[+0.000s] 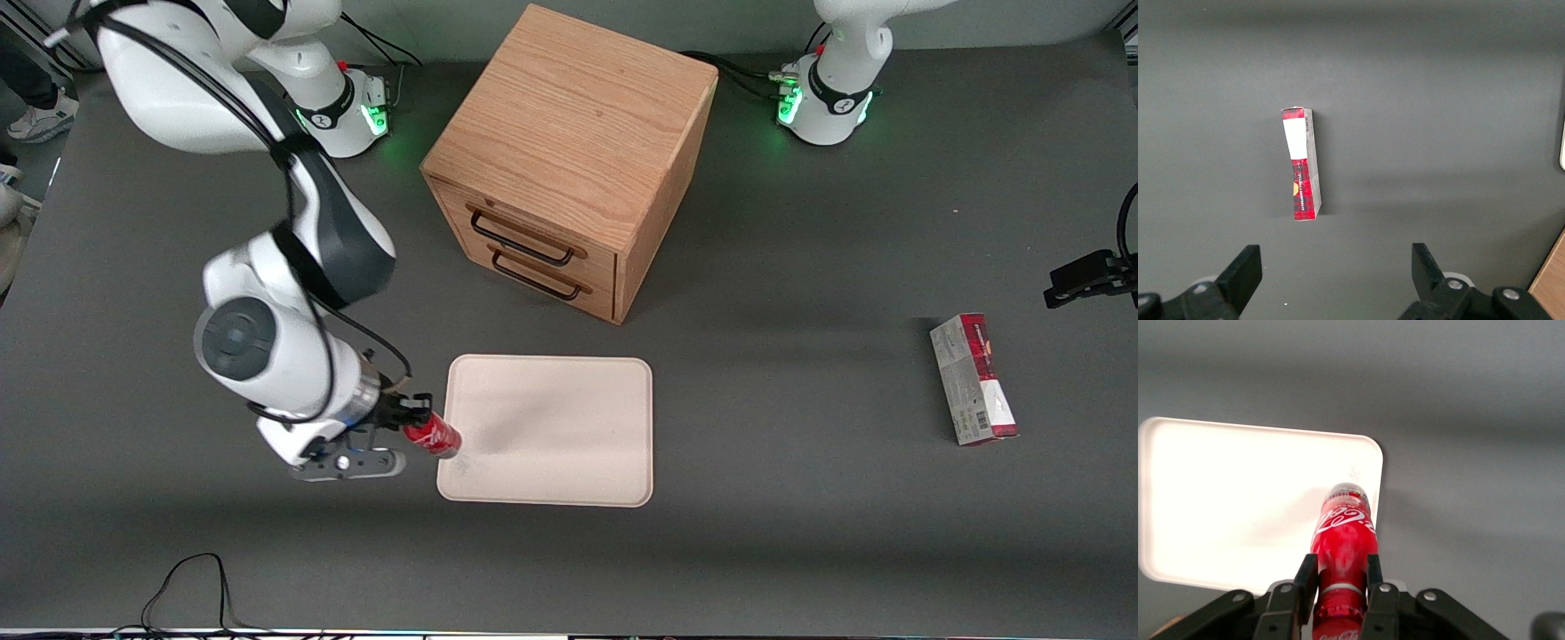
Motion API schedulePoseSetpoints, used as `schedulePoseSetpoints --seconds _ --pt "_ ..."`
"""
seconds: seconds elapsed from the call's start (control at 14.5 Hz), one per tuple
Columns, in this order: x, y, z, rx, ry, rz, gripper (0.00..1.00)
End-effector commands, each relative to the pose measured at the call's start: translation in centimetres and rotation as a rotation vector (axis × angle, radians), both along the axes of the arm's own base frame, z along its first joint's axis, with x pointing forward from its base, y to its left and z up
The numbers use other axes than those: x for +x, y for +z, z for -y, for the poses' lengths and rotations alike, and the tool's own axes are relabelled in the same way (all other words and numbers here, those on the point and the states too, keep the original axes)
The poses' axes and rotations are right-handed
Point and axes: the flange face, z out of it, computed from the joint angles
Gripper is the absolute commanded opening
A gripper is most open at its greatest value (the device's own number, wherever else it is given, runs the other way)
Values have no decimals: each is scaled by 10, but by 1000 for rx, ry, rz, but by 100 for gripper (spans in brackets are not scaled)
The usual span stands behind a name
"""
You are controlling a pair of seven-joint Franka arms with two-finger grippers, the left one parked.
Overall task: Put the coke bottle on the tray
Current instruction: 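Carry the bottle to the white tray and set it down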
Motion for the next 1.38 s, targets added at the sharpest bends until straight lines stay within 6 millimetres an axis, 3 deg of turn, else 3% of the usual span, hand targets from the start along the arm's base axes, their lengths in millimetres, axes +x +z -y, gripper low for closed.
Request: schedulePoseSetpoints --seconds 0.0,0.28,0.41,0.48,0.55,0.89,1.1,1.31 --pt "7 -25 -11 -7 -11 45 0" --pt "11 -56 -19 21 -66 93 0" --pt "12 -58 -20 30 -70 106 0" --pt "11 -58 -21 31 -74 107 75" --pt "12 -58 -20 32 -84 113 100" --pt "10 -44 -25 23 -89 135 100" --pt "7 -12 -5 -45 -102 117 100" --pt "-18 24 23 -129 -61 72 100"
